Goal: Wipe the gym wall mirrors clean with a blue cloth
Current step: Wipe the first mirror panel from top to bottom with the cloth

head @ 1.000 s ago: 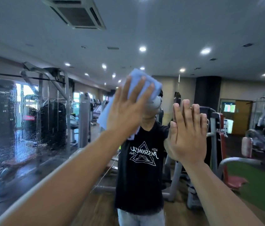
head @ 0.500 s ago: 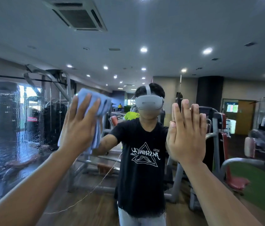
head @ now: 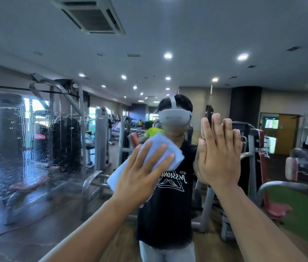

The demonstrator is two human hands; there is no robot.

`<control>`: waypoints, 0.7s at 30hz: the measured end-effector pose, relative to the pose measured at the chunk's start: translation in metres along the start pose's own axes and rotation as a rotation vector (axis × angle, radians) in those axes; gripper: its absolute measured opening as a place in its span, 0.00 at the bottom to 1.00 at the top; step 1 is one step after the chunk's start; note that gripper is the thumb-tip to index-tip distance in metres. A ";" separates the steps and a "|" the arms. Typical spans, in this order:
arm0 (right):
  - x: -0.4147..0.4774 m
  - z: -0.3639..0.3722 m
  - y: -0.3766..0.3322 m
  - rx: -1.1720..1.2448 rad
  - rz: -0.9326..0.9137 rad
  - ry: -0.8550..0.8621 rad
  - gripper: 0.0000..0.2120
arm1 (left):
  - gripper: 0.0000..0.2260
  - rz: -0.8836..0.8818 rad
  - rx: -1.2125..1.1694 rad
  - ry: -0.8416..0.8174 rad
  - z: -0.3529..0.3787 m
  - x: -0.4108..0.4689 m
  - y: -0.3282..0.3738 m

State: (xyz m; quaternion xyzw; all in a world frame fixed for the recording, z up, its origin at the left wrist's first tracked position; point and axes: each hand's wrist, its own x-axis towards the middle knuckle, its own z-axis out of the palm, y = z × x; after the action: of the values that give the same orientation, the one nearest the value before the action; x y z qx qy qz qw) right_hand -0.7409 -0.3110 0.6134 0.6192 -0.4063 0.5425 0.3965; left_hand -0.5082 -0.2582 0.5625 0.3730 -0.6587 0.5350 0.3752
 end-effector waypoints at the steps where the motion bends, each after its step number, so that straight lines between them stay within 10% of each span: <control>1: 0.000 0.001 0.000 0.000 0.001 -0.002 0.27 | 0.31 0.018 0.022 -0.029 -0.004 -0.017 -0.010; 11: 0.000 0.000 -0.001 -0.035 0.012 0.020 0.27 | 0.29 -0.465 -0.005 -0.059 -0.029 0.034 -0.100; 21: -0.001 0.000 0.000 0.014 -0.012 0.013 0.27 | 0.24 -0.420 -0.038 0.025 -0.010 0.123 -0.046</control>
State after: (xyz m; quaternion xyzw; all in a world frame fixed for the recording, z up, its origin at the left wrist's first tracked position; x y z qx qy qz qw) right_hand -0.7410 -0.3110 0.6126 0.6208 -0.3963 0.5471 0.3978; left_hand -0.5202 -0.2662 0.6938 0.4885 -0.5717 0.4371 0.4934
